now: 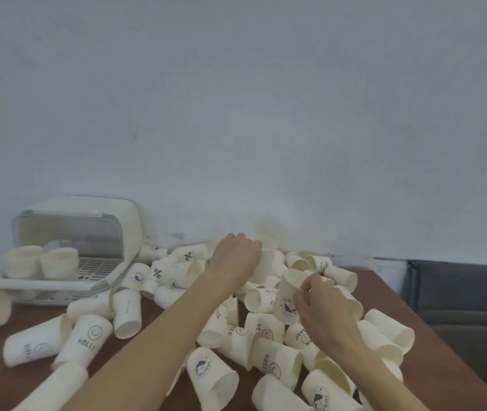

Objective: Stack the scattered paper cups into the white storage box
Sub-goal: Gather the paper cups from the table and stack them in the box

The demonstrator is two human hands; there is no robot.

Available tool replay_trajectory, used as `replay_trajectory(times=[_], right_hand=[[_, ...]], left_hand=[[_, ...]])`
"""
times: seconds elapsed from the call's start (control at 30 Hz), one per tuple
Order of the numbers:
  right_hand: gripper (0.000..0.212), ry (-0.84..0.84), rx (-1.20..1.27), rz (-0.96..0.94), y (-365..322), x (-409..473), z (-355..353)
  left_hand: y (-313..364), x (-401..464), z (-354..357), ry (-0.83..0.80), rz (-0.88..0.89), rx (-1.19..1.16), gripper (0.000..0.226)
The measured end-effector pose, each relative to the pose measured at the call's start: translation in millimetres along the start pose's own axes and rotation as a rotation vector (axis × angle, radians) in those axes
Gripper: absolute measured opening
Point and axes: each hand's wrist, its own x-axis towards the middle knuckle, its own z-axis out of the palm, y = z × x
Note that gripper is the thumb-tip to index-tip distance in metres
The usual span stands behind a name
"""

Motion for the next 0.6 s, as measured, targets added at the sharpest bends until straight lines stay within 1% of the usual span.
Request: replay_trajectory(times=[0.17, 0.27, 0.4, 0.6], right_hand=[[0.01, -0.014, 0.049, -0.045, -34.4, -6.0, 3.2], [0.009, -0.001, 0.017, -0.083, -54.7, -9.5, 7.0], [0.011, -0.013, 0.031, -0.12, -80.2, -12.5, 13.7], [0.01, -0.041, 0.025, -0.202, -116.9, -16.9, 23.5]], left_hand=[[-34.2, -37.9, -28.2, 0.014, -0.005, 0.057, 0.012], [-53.9, -59.2, -42.5, 0.022, -0.047, 0.061, 0.019], [-76.2, -86.7, -59.1, 0.015, -0.091, 0.07, 0.02], [-106.4, -127.0, -74.2, 0.032, -0.133, 0.056, 0.032]])
